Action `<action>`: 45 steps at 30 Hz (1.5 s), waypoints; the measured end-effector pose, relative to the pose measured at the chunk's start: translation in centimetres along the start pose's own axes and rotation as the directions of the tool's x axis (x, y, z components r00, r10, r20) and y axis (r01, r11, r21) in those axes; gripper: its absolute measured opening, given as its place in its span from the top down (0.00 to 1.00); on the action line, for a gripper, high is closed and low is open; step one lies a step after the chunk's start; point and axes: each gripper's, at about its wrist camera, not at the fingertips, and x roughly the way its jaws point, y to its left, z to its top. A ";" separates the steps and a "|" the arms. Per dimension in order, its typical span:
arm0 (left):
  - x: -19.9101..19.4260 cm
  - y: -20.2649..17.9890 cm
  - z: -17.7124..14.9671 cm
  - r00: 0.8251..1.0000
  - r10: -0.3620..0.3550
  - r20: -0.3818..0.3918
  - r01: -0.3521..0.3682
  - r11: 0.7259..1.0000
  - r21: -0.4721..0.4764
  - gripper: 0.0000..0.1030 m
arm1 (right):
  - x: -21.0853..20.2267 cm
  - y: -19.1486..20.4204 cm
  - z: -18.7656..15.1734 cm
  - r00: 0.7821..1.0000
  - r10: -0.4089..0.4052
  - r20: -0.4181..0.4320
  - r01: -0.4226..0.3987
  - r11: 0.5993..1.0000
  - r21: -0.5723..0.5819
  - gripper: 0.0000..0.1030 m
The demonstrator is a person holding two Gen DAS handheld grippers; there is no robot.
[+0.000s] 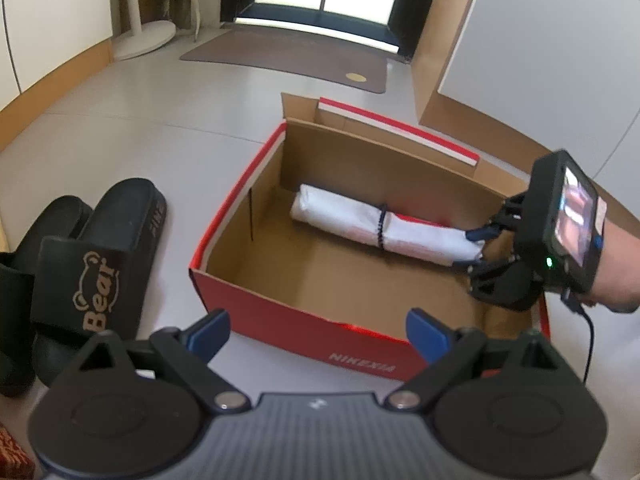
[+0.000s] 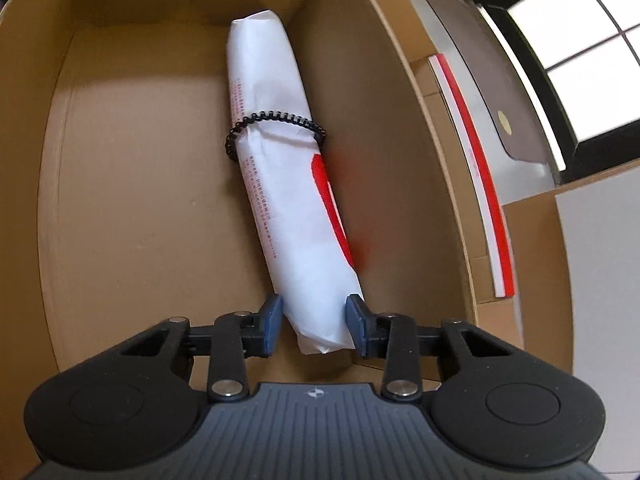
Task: Fold shopping bag
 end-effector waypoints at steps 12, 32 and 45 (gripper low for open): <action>0.1 -1.2 -0.5 1.000 -0.016 -0.003 0.016 1.000 0.001 0.05 | -4.9 -1.4 -0.7 0.994 -0.015 0.107 0.001 0.991 0.133 0.44; 0.2 -2.9 -0.6 1.000 -0.015 0.026 0.014 0.998 0.067 0.03 | -24.9 -5.2 -13.5 0.993 -0.049 0.110 -0.029 0.792 0.610 0.19; 0.1 -5.4 -0.6 0.999 -0.032 0.040 0.029 0.997 0.075 0.03 | -33.2 -4.6 -19.9 0.992 0.041 0.117 -0.122 0.487 0.865 0.19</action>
